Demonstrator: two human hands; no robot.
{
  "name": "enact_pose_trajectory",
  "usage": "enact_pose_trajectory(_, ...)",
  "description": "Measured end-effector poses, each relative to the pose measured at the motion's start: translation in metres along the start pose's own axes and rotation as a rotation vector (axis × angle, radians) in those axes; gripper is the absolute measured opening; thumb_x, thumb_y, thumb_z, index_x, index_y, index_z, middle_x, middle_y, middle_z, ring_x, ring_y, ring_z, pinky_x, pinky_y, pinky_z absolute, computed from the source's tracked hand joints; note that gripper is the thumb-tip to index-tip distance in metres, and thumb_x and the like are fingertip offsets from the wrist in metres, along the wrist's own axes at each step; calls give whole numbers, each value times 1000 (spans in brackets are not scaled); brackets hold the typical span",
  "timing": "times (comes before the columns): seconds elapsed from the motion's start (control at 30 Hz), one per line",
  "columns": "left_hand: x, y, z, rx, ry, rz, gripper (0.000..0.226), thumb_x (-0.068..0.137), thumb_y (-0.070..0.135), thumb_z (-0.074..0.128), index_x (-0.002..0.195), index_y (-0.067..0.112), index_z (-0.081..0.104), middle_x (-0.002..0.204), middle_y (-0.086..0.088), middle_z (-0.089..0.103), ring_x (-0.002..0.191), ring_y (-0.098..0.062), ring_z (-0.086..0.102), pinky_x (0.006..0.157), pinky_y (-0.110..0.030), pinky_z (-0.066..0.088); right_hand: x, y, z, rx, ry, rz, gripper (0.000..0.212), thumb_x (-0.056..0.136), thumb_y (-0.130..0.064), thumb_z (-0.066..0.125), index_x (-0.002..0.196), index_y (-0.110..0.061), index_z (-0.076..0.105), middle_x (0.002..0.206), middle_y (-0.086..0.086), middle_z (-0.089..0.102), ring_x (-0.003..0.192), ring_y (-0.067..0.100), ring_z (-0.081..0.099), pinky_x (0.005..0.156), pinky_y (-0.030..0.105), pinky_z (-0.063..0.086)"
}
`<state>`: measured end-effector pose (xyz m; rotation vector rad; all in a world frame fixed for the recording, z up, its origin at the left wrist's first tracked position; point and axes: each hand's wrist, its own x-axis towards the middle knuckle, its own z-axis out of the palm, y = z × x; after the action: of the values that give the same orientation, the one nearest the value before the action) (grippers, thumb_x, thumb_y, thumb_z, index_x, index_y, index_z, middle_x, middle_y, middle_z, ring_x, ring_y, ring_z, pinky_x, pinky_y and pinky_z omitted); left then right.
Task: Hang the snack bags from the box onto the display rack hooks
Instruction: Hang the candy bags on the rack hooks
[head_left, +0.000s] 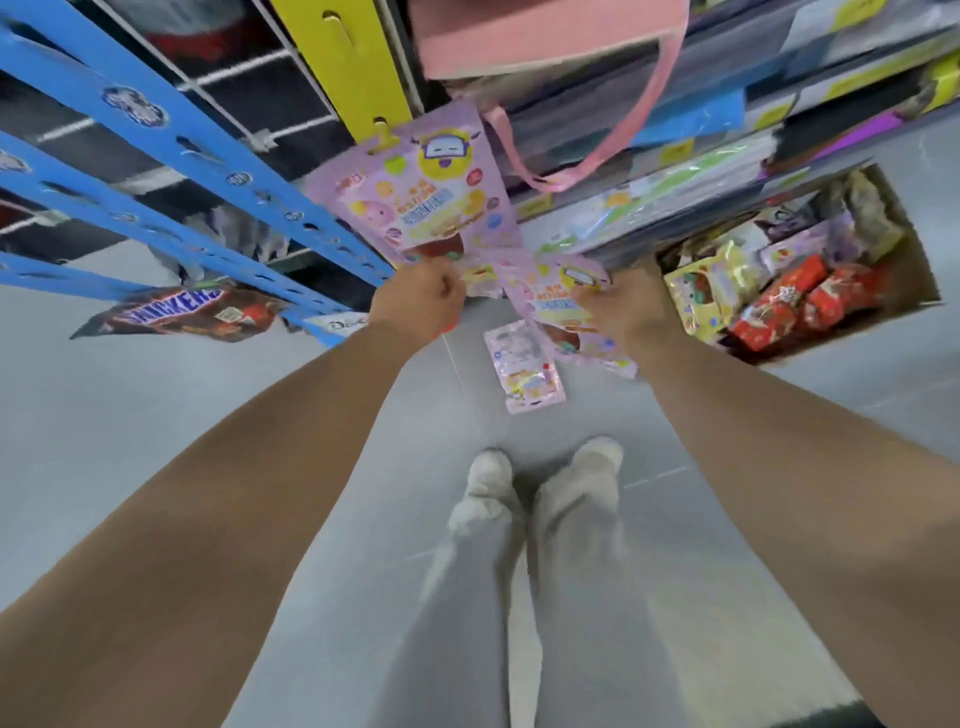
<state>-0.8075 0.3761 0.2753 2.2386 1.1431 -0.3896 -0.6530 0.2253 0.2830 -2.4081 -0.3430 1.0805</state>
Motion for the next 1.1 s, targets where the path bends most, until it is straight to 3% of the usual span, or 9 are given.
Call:
enact_pose_trajectory(0.1, 17, -14, 57, 30, -137, 37, 15, 87, 26, 47, 75, 18, 52, 92, -17, 64, 91, -36, 61, 79, -42, 51, 11, 39, 23, -26, -20, 42, 26, 87, -24, 61, 73, -2, 63, 80, 23, 55, 84, 29, 60, 65, 31, 36)
enact_pose_trajectory(0.27, 58, -33, 174, 132, -218, 31, 17, 89, 22, 52, 99, 12, 62, 107, -10, 63, 105, -30, 57, 84, -33, 44, 64, 135, 68, 30, -16, 95, 26, 86, -22, 61, 93, 3, 67, 79, 15, 57, 74, 22, 52, 58, 34, 46)
enact_pose_trajectory(0.4, 100, -53, 274, 136, -303, -18, 18, 85, 26, 60, 101, 18, 61, 116, -5, 61, 110, -26, 56, 92, -35, 47, 115, 211, 105, 104, 39, 153, 16, 84, -19, 62, 75, -7, 64, 74, 13, 52, 70, 20, 46, 53, 31, 38)
enact_pose_trajectory(0.47, 115, -59, 323, 257, -359, -17, 25, 89, 28, 57, 109, 15, 60, 122, -6, 58, 114, -28, 54, 93, -37, 47, 139, 243, 122, 128, 58, 169, 18, 84, -19, 61, 69, -10, 61, 74, 11, 52, 70, 21, 47, 59, 34, 42)
enact_pose_trajectory(0.6, 129, -68, 415, 514, -410, 58, 37, 90, 37, 54, 119, 14, 55, 124, -11, 50, 116, -31, 50, 90, -38, 43, 180, 302, 158, 145, 59, 183, 23, 85, -20, 61, 95, -3, 71, 84, 12, 66, 78, 26, 62, 75, 37, 53)
enact_pose_trajectory(0.7, 135, -86, 480, 615, -436, 131, 58, 85, 49, 59, 130, 14, 47, 137, -13, 37, 128, -33, 38, 99, -42, 38, 202, 336, 183, 135, 72, 145, 22, 84, -21, 61, 95, -4, 71, 91, 18, 70, 87, 32, 66, 78, 39, 55)
enact_pose_trajectory(0.8, 138, -100, 529, 721, -442, 153, 77, 79, 53, 65, 139, 14, 35, 152, -18, 10, 142, -42, 11, 111, -50, 25, 220, 359, 201, 111, 86, 103, 23, 86, -23, 58, 90, -4, 69, 76, 10, 58, 74, 27, 56, 73, 38, 51)
enact_pose_trajectory(0.93, 145, -106, 556, 812, -297, 147, 62, 81, 29, 70, 134, 16, 42, 150, -18, 10, 140, -48, 11, 104, -48, 36, 231, 370, 209, 94, 121, 92, 25, 89, -27, 57, 92, -4, 67, 89, 19, 65, 78, 24, 52, 82, 40, 49)
enact_pose_trajectory(1.1, 154, -107, 546, 871, -289, 188, 39, 86, 15, 61, 125, 17, 55, 152, -20, 5, 140, -50, 8, 102, -48, 38, 232, 374, 207, 142, 93, 107, 28, 87, -29, 60, 95, -4, 69, 96, 16, 71, 90, 32, 67, 82, 45, 55)
